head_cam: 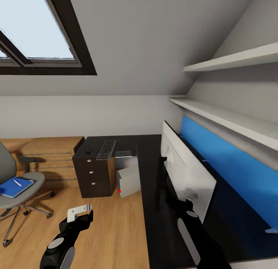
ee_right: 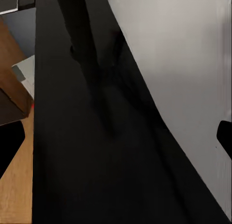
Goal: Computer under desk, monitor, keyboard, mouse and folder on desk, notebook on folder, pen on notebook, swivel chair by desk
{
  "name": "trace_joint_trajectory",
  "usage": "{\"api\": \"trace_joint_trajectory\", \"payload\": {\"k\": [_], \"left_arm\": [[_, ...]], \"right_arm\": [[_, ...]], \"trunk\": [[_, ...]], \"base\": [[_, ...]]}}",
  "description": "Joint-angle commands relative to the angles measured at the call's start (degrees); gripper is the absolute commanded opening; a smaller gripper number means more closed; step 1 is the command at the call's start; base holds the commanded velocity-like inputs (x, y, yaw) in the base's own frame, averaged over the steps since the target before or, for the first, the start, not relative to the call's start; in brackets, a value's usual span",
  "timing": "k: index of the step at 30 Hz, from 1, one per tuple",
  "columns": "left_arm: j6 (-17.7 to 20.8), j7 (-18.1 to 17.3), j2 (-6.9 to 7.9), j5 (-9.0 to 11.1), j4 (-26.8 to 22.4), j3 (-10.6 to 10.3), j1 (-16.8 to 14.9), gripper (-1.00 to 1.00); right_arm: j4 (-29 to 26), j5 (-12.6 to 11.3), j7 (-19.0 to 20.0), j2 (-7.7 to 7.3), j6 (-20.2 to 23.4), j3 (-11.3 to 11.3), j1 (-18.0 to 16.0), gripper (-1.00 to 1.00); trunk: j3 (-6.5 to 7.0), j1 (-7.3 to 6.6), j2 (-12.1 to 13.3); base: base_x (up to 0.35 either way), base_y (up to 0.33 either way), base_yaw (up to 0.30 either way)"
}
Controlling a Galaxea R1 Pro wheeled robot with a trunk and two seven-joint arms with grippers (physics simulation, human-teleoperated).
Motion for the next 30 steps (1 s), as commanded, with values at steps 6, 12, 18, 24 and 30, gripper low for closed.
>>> {"api": "trace_joint_trajectory", "payload": {"k": [6,12,18,24,30], "left_arm": [[0.2,0.6,0.07,0.6,-0.2,-0.1,0.0,1.00],[0.3,0.5,0.08,0.6,-0.3,-0.1,0.0,1.00],[0.4,0.5,0.08,0.6,-0.3,-0.1,0.0,1.00],[0.6,0.5,0.08,0.7,-0.3,-0.1,0.0,1.00],[0.6,0.5,0.11,0.7,-0.3,0.0,0.0,1.00]], "right_arm": [[0.0,-0.6,-0.7,-0.11,-0.8,1.7,0.0,1.00],[0.0,-0.6,-0.7,-0.12,-0.9,1.9,0.0,1.00],[0.0,-0.6,-0.7,-0.11,-0.9,2.0,0.0,1.00],[0.0,-0.6,-0.5,-0.13,-0.9,2.0,0.0,1.00],[0.1,-0.5,-0.4,-0.33,-0.9,2.0,0.0,1.00]], "trunk": [[-0.03,0.02,0.0],[-0.03,0.02,0.0],[-0.03,0.02,0.0],[-0.03,0.02,0.0],[-0.03,0.02,0.0]], "base": [[0.000,-0.311,0.000],[0.000,-0.310,0.000],[0.004,-0.308,0.000],[0.034,-0.097,0.000],[0.004,-0.007,0.000]]}}
